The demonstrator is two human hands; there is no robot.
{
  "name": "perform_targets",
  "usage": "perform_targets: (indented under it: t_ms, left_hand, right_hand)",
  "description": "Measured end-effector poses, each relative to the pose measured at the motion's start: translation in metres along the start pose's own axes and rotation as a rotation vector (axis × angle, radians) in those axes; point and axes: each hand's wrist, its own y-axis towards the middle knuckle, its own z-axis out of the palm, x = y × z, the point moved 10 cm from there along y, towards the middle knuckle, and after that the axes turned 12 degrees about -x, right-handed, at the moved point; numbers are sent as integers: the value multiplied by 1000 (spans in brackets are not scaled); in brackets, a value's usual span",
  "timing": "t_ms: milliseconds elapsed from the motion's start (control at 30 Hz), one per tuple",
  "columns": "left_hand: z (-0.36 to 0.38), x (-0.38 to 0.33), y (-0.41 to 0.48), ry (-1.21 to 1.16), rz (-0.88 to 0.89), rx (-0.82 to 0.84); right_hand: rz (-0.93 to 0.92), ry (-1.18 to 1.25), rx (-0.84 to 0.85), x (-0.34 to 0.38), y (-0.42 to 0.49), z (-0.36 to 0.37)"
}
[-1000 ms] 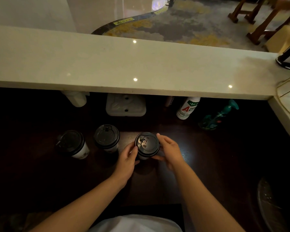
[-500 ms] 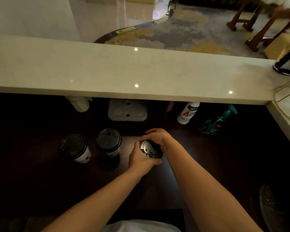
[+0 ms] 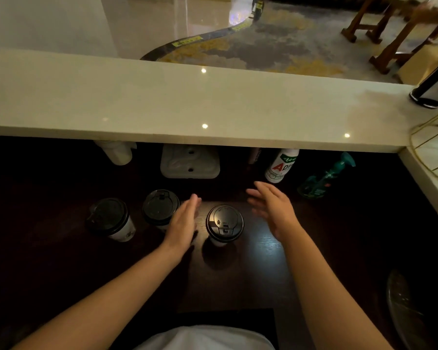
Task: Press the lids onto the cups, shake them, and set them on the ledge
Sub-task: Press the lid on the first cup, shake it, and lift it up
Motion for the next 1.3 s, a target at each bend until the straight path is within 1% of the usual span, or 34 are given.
perform_targets:
  t_ms: [100, 233, 400, 600, 667, 867, 933, 1033, 1167, 1300]
  left_hand:
    - [-4, 11, 9, -54, -26, -19]
    - [11, 35, 11, -107, -123, -45]
    - [26, 56, 8, -73, -159, -17]
    - [26, 63, 13, 21, -95, -31]
    - [28, 61, 10, 22, -77, -10]
    - [33, 55, -13, -118, -103, 51]
    - [35, 56, -18, -125, -108, 84]
    - [42, 55, -23, -89, -90, 135]
    - [43, 54, -20, -26, -82, 138]
    - [41, 50, -16, 38, -42, 168]
  right_hand:
    - [66, 15, -17, -38, -15, -15]
    - [149, 48, -21, -82, -40, -7]
    - [136, 62, -39, -105, -53, 5]
    - [87, 49, -72, -106, -49, 7]
    - [65, 32, -73, -102, -48, 8]
    - [49, 33, -116, -79, -28, 4]
    - [38, 54, -118, -69, -18, 4]
    - [69, 77, -104, -60, -6, 11]
    - [172, 85, -70, -64, 3, 21]
    - [231, 91, 2, -69, 2, 22]
